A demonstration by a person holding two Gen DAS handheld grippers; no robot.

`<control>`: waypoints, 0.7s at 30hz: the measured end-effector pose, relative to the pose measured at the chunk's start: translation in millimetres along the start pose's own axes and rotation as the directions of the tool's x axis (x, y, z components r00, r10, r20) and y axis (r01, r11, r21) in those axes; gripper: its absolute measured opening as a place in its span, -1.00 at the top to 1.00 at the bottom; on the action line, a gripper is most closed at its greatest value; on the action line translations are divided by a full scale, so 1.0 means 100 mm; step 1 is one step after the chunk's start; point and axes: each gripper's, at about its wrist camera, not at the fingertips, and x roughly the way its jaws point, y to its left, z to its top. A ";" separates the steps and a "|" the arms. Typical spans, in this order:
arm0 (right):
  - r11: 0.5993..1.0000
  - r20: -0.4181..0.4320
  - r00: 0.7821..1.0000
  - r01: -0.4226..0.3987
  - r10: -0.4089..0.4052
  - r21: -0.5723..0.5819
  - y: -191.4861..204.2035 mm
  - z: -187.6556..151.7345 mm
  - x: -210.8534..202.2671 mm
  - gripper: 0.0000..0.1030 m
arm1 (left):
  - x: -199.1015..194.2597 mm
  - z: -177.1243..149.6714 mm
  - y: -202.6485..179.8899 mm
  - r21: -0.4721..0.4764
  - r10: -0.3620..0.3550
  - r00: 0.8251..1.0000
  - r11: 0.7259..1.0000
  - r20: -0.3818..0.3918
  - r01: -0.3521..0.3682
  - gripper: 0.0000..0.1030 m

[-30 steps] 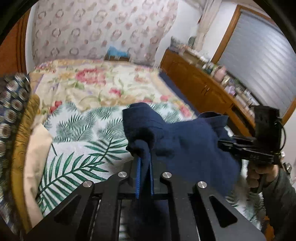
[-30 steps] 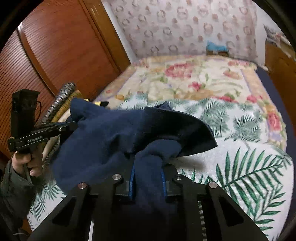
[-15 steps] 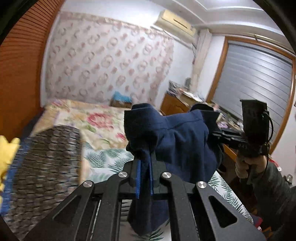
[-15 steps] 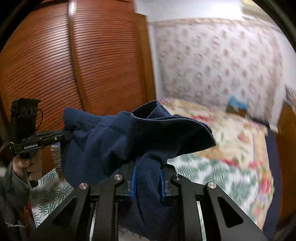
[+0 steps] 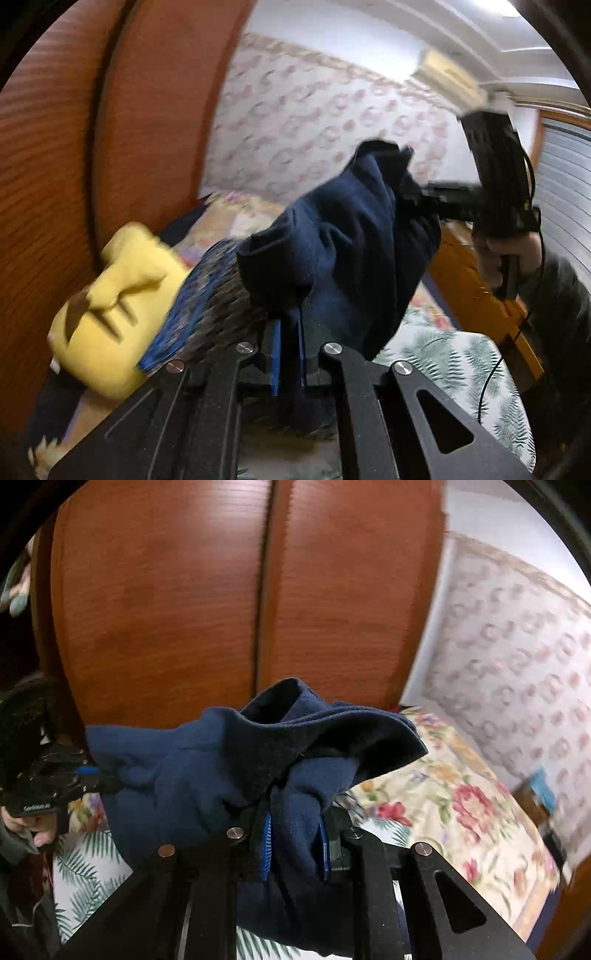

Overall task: Fold small clothes
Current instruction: 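Lower the shirt onto the patterned pillow stack and open both tools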

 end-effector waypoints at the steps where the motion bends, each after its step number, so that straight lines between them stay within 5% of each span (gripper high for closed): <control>1: 1.000 -0.012 1.000 -0.008 0.008 -0.002 0.03 0.06 0.17 0.61 | 0.04 -0.06 0.07 -0.017 0.014 1.000 1.000 -0.015 -0.014 0.85; 4: 0.999 -0.042 0.999 0.012 -0.011 0.031 0.05 0.16 0.70 0.53 | 0.18 -0.22 0.26 -0.047 0.050 0.997 0.997 -0.062 -0.053 0.85; 8: 0.982 -0.029 0.997 0.081 -0.077 0.171 -0.11 0.18 0.97 -0.15 | 0.22 -0.34 0.40 -0.055 0.086 0.991 0.994 -0.100 -0.091 0.85; 12: 0.976 -0.003 0.997 0.076 -0.077 0.202 0.03 0.00 0.92 -0.15 | 0.16 -0.38 0.40 -0.022 0.111 0.988 0.993 -0.110 -0.114 0.74; 15: 0.970 0.014 0.996 0.078 -0.083 0.229 0.03 -0.12 0.88 -0.15 | 0.09 -0.37 0.38 0.010 0.126 0.988 0.992 -0.090 -0.126 0.34; 19: 0.955 0.052 0.992 0.094 -0.113 0.282 0.16 -0.30 0.85 -0.15 | -0.07 -0.32 0.22 0.068 0.133 0.990 0.989 -0.038 -0.131 -0.51; 21: 0.946 0.070 0.989 0.102 -0.129 0.308 0.25 -0.45 0.73 -0.15 | -0.15 -0.30 0.12 0.103 0.134 0.991 0.986 -0.002 -0.134 -0.63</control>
